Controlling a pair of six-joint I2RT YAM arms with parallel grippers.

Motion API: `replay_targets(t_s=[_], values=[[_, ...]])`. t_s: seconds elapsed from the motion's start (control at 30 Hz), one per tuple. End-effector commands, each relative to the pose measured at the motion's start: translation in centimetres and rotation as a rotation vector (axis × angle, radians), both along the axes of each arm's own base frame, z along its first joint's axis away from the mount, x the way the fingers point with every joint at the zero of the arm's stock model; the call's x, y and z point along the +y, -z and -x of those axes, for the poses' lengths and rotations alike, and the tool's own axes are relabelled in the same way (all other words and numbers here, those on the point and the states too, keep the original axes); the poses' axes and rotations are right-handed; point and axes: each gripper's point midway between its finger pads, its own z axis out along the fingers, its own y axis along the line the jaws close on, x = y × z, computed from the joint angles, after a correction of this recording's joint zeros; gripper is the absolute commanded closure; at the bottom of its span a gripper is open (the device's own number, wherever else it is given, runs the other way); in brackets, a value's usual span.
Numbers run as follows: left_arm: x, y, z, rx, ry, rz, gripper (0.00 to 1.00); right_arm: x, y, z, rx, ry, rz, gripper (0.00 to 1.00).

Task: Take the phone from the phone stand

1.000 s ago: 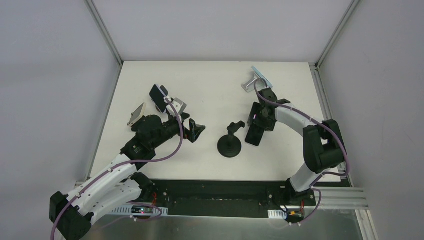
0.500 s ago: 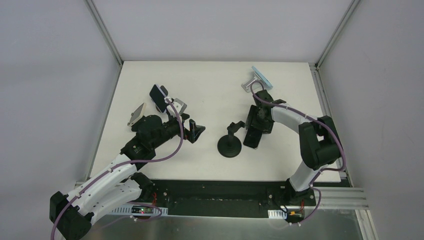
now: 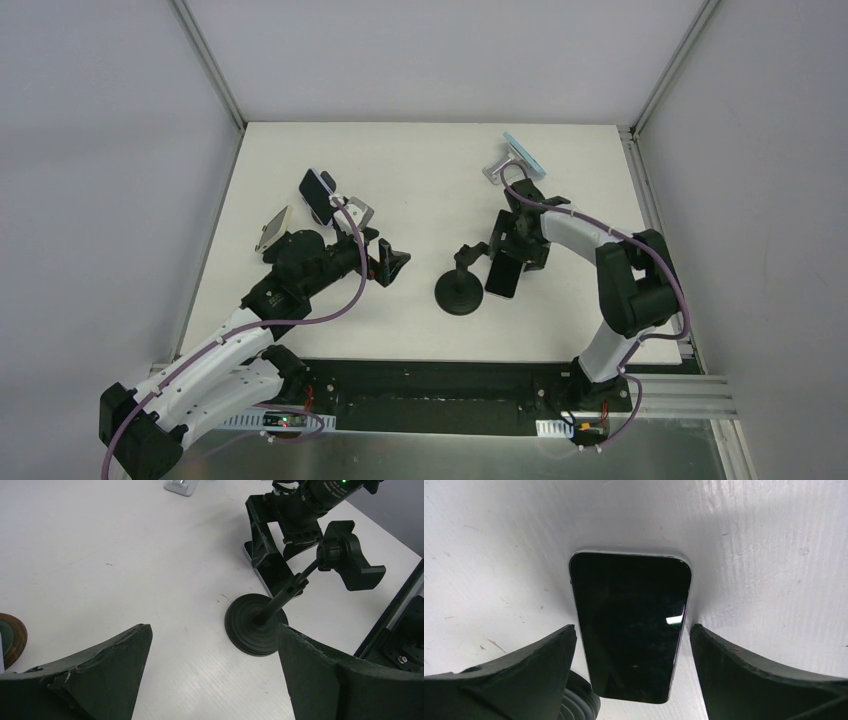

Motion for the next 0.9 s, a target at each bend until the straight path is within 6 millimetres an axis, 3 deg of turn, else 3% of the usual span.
replay_targets(t_s=[0.0,0.13,0.43,0.67,0.87], values=[[0.6,-1.6,-0.6,-0.048,-0.034,0.017,0.01,-0.1,-1.5,-0.1,-0.01,0.023,0.011,0.12],[-0.3,-1.7,0.4,-0.063,0.052,0.009,0.01,-0.4,-4.4,-0.6,-0.088,0.029,0.001,0.12],[-3.4,-2.0,2.7,-0.121,0.308,-0.046,0.01,-0.7,-14.5,-0.5,-0.341,-0.038,-0.079,0.11],[-8.3,0.2,1.4,-0.213,0.421,-0.134,0.02,-1.1,-21.4,1.8,-0.565,-0.077,-0.182,0.11],[-11.8,0.0,-0.3,-0.276,0.478,-0.063,0.04,-1.1,-24.3,5.0,-0.658,-0.187,-0.237,0.1]])
